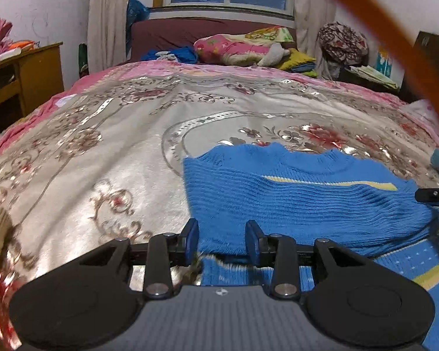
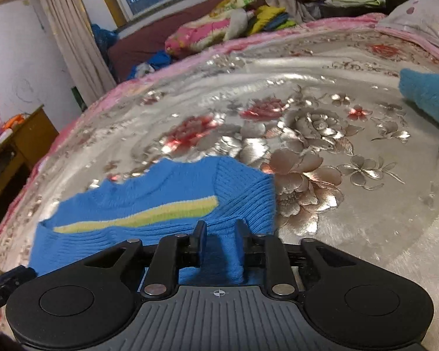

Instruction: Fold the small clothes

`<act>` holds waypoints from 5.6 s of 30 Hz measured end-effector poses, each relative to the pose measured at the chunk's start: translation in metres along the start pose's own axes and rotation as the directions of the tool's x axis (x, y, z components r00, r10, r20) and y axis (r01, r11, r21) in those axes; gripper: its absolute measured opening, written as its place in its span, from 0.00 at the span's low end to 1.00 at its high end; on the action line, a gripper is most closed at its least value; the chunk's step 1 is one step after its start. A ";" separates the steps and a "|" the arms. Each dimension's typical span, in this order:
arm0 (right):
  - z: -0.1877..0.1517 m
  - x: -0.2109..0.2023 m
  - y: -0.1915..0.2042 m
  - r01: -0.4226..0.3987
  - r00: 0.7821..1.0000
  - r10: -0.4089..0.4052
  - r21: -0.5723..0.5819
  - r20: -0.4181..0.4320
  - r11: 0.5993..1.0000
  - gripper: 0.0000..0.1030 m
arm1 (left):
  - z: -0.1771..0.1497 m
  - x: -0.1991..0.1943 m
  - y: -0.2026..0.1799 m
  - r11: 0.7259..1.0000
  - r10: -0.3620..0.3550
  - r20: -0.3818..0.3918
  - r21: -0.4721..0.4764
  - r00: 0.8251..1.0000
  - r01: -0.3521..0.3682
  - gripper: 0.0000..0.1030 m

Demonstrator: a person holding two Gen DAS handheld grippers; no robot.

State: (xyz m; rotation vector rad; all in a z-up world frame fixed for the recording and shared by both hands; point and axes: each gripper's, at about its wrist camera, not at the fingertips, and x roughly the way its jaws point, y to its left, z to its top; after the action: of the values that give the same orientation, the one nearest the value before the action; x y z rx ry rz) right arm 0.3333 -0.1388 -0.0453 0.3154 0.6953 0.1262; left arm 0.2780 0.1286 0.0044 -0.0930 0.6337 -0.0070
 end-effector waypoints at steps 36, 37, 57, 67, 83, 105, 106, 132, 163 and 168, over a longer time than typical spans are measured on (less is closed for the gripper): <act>-0.077 -0.165 0.022 -0.160 0.982 0.150 -0.075 -0.117 0.984 0.37 | -0.054 -0.104 -0.031 0.995 -0.032 -0.068 0.092 0.997 0.038 0.40; -0.080 -0.166 0.021 -0.158 0.982 0.149 -0.070 -0.120 0.985 0.37 | -0.056 -0.105 -0.030 0.995 -0.031 -0.072 0.094 0.997 0.038 0.40; -0.132 -0.186 -0.007 -0.104 0.975 0.101 -0.008 -0.196 0.995 0.46 | -0.096 -0.124 -0.024 0.991 -0.015 -0.154 0.126 0.988 0.035 0.41; -0.144 -0.190 -0.014 -0.092 0.972 0.091 0.006 -0.215 0.996 0.48 | -0.119 -0.134 -0.013 0.991 -0.001 -0.196 0.134 0.981 0.027 0.42; -0.166 -0.188 -0.029 -0.107 0.960 0.113 0.035 -0.257 0.994 0.51 | -0.134 -0.154 0.007 0.994 -0.057 -0.253 0.078 0.966 0.079 0.47; -0.172 -0.189 -0.039 -0.257 0.910 0.284 0.126 -0.301 0.958 0.54 | -0.131 -0.149 0.021 0.974 -0.227 -0.287 -0.088 0.931 0.211 0.47; -0.172 -0.187 -0.039 -0.265 0.909 0.294 0.135 -0.294 0.955 0.54 | -0.130 -0.147 0.021 0.972 -0.232 -0.286 -0.095 0.930 0.213 0.47; -0.172 -0.163 -0.042 -0.341 0.880 0.409 0.281 -0.240 0.897 0.33 | -0.125 -0.134 0.021 0.940 -0.326 -0.266 -0.191 0.907 0.282 0.24; -0.042 -0.104 -0.049 -0.550 0.824 0.545 0.444 0.153 0.707 0.12 | 0.008 -0.047 0.047 0.764 -0.501 0.137 -0.395 0.855 0.511 0.14; -0.010 -0.066 -0.048 -0.544 0.832 0.520 0.465 0.193 0.699 0.12 | 0.028 -0.013 0.059 0.771 -0.459 0.165 -0.414 0.873 0.484 0.14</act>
State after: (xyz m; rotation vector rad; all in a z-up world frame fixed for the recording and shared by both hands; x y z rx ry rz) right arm 0.2771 -0.1957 -0.0280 1.0308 0.5622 0.4980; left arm 0.2829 0.1904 0.0288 -0.6998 0.5327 -0.3506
